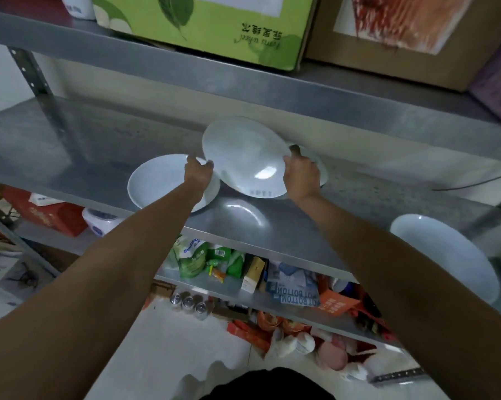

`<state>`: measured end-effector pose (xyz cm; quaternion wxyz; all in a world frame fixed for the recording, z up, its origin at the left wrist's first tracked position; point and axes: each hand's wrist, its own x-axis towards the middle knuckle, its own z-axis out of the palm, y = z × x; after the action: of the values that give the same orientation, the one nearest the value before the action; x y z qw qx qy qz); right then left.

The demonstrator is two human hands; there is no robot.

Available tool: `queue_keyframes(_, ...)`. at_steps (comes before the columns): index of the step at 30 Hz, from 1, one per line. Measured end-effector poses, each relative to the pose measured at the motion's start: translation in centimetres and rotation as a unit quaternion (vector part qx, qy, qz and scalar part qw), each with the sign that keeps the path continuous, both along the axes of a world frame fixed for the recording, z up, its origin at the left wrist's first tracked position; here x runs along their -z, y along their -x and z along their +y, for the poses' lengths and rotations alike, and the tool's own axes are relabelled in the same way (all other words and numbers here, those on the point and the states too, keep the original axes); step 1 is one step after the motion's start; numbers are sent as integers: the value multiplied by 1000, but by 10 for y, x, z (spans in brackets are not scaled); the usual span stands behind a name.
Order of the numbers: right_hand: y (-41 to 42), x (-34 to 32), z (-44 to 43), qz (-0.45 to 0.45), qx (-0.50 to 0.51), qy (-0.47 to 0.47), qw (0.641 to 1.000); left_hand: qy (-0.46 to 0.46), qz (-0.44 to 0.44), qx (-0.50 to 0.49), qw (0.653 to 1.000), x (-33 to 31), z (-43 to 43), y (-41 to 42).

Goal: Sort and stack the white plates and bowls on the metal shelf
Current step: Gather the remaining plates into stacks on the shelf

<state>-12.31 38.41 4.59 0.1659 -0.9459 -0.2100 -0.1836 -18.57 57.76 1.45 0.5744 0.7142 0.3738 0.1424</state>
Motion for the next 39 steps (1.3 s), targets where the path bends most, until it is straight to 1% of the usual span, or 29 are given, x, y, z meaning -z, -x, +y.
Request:
queue_keyframes(3,-14,-3,-39,67,7,-82,994,-1,-26,55,998,-6,-33,-16)
queue_keyframes(5,-22,-5,-71,115,26,-136,984,-18,-3,74,997,-13,-54,-27)
queue_keyframes(7,-30,-6,-108,141,67,-173,972,-15,7,125,992,-20,-80,-39)
queue_keyframes(11,-44,-7,-191,192,189,-200,942,57,-7,181,982,-30,-154,-66)
queue_keyframes(14,-50,-8,-253,238,259,-217,911,71,16,244,967,-31,-214,-82)
queue_keyframes(18,-46,-13,-323,299,317,-193,879,68,35,305,949,-31,-284,-97)
queue_keyframes(21,-45,-12,-363,306,335,-175,874,67,39,332,940,-30,-327,-109)
queue_keyframes(25,-46,-6,-393,331,330,-170,868,45,66,373,925,-25,-366,-121)
queue_keyframes(29,-51,6,-409,365,317,-179,857,23,73,372,925,-13,-387,-130)
queue_keyframes(34,-59,20,-415,385,303,-158,857,-74,138,376,913,-4,-391,-136)
queue_keyframes(39,-71,28,-416,388,304,-126,861,-75,144,369,915,2,-392,-142)
